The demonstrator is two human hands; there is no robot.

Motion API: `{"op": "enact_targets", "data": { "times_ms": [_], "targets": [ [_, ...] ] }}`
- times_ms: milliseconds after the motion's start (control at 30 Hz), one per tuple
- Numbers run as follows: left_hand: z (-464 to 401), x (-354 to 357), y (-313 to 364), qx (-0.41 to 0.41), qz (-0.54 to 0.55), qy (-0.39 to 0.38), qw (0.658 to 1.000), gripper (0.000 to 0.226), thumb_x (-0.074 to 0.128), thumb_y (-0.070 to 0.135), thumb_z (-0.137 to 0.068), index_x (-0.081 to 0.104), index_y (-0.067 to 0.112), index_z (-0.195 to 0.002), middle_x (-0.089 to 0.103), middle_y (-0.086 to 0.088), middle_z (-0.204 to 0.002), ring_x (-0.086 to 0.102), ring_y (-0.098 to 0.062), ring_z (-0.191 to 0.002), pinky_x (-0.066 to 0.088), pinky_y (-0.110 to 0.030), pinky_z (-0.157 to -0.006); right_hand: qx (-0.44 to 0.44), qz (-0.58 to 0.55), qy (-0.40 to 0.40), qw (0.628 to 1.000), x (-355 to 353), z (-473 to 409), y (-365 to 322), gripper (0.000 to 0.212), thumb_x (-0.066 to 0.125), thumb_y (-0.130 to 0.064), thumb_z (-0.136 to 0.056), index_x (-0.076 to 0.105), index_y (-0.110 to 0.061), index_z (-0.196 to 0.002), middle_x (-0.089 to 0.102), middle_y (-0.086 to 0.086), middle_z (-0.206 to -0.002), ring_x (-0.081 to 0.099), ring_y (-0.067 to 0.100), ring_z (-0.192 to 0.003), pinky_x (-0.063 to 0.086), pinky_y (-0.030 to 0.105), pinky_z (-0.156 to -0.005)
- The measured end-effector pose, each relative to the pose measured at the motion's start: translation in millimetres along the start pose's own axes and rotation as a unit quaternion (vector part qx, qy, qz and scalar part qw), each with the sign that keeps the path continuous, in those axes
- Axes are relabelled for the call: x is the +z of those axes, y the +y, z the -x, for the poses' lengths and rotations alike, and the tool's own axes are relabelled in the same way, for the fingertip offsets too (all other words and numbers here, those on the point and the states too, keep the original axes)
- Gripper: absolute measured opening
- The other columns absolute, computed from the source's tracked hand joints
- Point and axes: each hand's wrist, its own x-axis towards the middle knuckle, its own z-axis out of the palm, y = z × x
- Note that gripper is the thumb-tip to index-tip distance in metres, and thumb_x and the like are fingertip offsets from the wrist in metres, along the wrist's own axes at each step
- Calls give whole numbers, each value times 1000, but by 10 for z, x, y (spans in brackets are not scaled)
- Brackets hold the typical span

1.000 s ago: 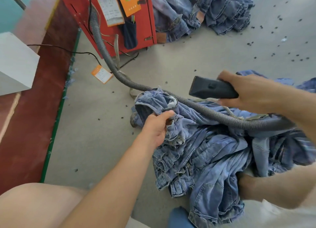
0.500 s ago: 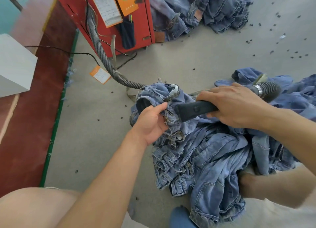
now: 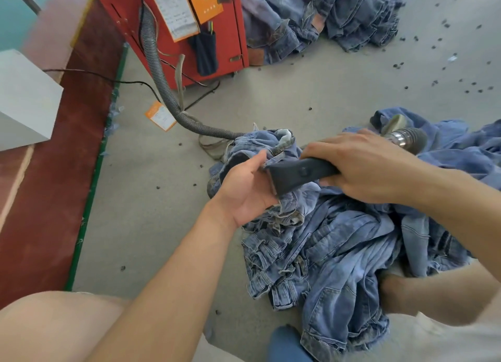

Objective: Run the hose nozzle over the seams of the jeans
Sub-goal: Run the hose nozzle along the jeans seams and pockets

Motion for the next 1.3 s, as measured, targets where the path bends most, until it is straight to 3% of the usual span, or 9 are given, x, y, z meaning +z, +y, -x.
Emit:
{"op": "enact_targets", "data": {
  "times_ms": [133, 233, 333, 400, 500, 667, 867, 1100, 1300],
  "targets": [
    [19, -22, 11, 18, 15, -31, 999, 50, 29, 41, -111, 55, 8, -138, 61, -17, -122, 57, -26, -100, 45, -44, -84, -7, -67, 40, 997, -82, -35, 2, 39, 74, -25, -92, 55, -41, -122, 65, -15, -96, 58, 10, -84, 39, 33, -72],
    [40, -56, 70, 19, 37, -66, 997, 57, 23, 41, -111, 42, 9, -155, 49, -21, -152, 50, -39, -133, 41, -59, -108, 41, -50, 46, 997, -227, -3, 211, 38, 76, -24, -91, 55, -43, -116, 64, -18, -91, 56, 7, -80, 40, 33, -68],
    [25, -75, 83, 12, 25, -76, 997, 58, 23, 44, -111, 40, 12, -158, 37, -23, -161, 34, -42, -147, 26, -61, -118, 47, 20, 11, 999, -203, 30, 162, 34, 70, -27, -94, 55, -42, -120, 64, -15, -94, 59, 14, -85, 48, 42, -84],
    [11, -56, 50, 9, 14, -76, 997, 58, 23, 45, -111, 43, 13, -156, 43, -24, -157, 42, -43, -143, 35, -61, -113, 14, 32, 6, 999, -103, 29, -2, 30, 65, -32, -95, 52, -43, -119, 61, -17, -92, 60, 13, -87, 47, 45, -93],
    [6, -30, 23, 4, 3, -59, 998, 58, 26, 48, -110, 51, 10, -146, 58, -24, -140, 58, -37, -118, 46, -47, -90, -37, 36, 20, 998, -16, 0, -178, 30, 66, -33, -93, 48, -43, -115, 59, -15, -91, 59, 17, -88, 44, 44, -90],
    [22, -82, 64, -8, 33, -78, 996, 59, 23, 44, -111, 44, 10, -154, 42, -22, -159, 36, -43, -148, 24, -66, -120, 25, 54, 46, 997, -133, 34, 25, 33, 65, -27, -93, 53, -37, -122, 64, -7, -92, 60, 21, -80, 36, 38, -75],
    [-12, -8, -8, 6, 53, -85, 995, 60, 22, 44, -112, 36, 9, -159, 37, -23, -161, 26, -43, -153, 7, -63, -126, 40, 73, -7, 997, -44, 108, -147, 36, 56, -65, -93, 41, -34, -104, 53, -10, -75, 57, 17, -65, 48, 39, -58],
    [-28, 43, -97, 59, 90, -47, 993, 59, 20, 45, -112, 43, 12, -155, 49, -18, -155, 44, -35, -145, 23, -59, -124, 123, -13, 60, 990, -113, 99, -63, 35, 59, -63, -92, 46, -30, -91, 57, -7, -66, 56, 14, -57, 49, 36, -54],
    [-57, 120, -215, 73, 89, -21, 993, 64, 17, 47, -111, 61, 12, -142, 55, -18, -148, 50, -31, -136, 32, -48, -117, 145, -34, -18, 989, -12, -4, -163, 32, 61, -58, -93, 49, -30, -83, 57, -7, -70, 53, 9, -60, 33, 28, -51]
  ]
}}
